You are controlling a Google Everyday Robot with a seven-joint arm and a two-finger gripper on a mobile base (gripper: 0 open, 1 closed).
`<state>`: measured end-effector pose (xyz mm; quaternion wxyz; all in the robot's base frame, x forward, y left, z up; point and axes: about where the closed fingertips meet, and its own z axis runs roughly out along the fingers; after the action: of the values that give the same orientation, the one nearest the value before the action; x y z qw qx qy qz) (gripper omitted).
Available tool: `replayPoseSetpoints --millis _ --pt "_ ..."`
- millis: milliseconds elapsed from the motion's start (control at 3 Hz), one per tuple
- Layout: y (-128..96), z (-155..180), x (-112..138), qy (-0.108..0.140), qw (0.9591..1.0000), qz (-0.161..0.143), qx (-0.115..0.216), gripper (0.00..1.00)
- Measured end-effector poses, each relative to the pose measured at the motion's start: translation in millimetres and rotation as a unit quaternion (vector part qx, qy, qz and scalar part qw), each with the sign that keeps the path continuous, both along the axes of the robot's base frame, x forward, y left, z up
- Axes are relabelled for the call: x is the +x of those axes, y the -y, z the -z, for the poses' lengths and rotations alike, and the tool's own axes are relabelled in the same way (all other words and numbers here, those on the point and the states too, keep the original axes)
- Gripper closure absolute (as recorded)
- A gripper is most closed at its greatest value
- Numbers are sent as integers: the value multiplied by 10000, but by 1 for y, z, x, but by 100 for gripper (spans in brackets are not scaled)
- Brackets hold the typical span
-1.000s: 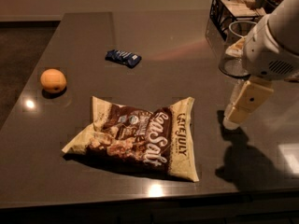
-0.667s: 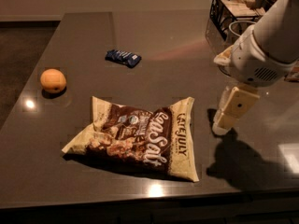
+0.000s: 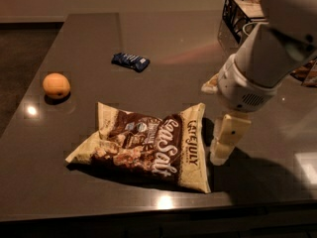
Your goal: Move brown chip bag near rxbar blueberry
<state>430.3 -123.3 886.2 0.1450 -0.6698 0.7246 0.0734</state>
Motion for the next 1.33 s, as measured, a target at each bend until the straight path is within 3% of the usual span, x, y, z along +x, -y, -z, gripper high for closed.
replayPoseSetpoints --millis 667,1000,1333 --pt "-36 31 -1 -288 9967 -692 -308 0" --pt "-44 36 5 -350 9945 -840 -510 18" --pt "-40 27 15 -328 9944 -753 -661 41"
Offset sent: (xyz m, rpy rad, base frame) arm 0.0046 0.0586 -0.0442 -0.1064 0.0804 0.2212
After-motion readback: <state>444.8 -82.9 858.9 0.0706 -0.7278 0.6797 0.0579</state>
